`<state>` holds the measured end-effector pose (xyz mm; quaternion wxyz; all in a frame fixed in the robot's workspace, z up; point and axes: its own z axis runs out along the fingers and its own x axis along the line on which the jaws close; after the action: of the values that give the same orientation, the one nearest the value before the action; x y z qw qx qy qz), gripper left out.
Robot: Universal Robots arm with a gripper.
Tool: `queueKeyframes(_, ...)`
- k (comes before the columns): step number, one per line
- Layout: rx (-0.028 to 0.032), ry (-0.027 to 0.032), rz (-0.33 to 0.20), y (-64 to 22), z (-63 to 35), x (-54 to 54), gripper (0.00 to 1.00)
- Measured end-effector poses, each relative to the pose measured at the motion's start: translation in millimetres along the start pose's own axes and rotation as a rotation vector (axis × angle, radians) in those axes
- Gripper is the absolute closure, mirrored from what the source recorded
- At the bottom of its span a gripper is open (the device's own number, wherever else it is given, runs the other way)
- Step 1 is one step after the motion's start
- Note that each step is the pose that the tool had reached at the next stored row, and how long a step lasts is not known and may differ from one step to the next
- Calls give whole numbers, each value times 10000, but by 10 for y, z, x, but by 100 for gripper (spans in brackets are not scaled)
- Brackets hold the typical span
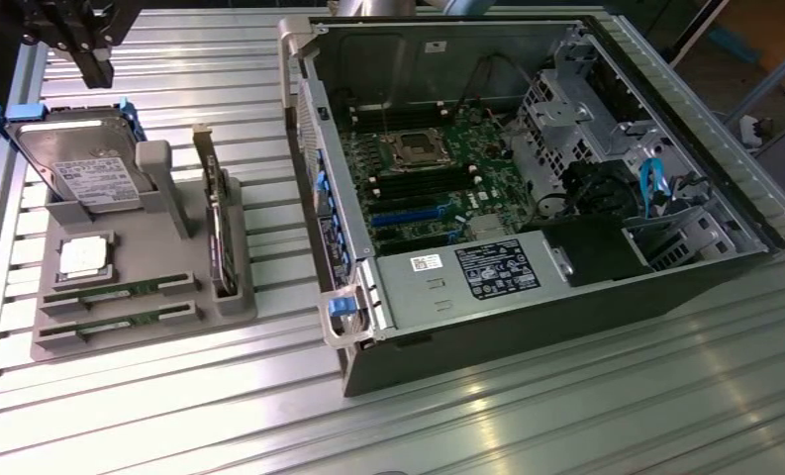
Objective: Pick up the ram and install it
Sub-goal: 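Reach for the ram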
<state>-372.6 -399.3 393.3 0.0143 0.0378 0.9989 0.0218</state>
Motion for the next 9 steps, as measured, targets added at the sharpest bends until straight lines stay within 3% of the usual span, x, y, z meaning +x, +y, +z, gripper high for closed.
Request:
queueKeyframes(3, 0, 4, 0, 0, 0, 0, 89)
queueKeyframes(5, 6, 61, 3, 0, 0, -4, 89)
queueKeyframes(9, 9, 113, 5, 1, 1, -8, 89)
